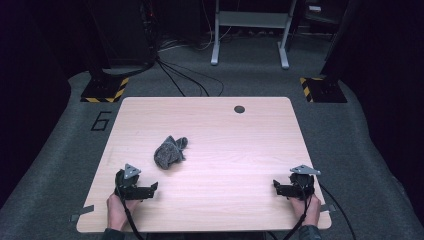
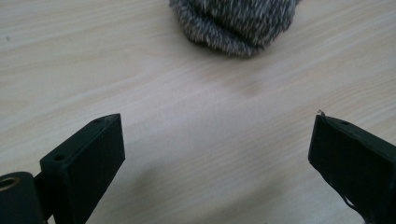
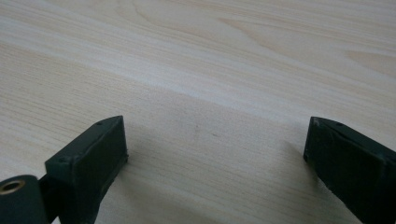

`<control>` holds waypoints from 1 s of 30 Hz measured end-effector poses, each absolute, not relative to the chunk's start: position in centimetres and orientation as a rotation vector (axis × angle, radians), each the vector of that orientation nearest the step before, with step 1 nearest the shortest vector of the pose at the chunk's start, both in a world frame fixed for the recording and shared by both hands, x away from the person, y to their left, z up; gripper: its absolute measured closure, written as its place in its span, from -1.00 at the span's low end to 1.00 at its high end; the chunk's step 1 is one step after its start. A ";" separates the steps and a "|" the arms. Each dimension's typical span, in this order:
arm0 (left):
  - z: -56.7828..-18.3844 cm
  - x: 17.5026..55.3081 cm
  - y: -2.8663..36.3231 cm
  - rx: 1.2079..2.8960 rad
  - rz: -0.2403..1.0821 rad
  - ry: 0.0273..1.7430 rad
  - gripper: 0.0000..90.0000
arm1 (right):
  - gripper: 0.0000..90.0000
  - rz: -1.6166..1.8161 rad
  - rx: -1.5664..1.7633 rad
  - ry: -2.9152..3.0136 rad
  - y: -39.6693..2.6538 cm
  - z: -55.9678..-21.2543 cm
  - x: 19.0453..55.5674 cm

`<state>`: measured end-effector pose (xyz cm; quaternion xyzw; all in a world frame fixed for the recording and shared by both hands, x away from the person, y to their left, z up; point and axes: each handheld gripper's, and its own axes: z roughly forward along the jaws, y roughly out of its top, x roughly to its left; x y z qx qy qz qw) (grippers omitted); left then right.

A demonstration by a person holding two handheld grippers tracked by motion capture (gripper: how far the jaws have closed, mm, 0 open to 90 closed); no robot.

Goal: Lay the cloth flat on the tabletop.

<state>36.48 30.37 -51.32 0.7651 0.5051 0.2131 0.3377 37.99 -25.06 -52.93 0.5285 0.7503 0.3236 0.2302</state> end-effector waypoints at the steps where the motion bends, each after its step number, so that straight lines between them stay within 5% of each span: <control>1: -51.1 36.7 30.3 1.990 0.558 1.312 -0.91 | -0.88 0.890 1.455 2.063 -25.1 -52.9 38.0; 30: -47.8 44.3 25.7 2.073 0.552 1.224 -0.91 | -0.88 0.889 1.461 2.057 -25.1 -52.9 38.0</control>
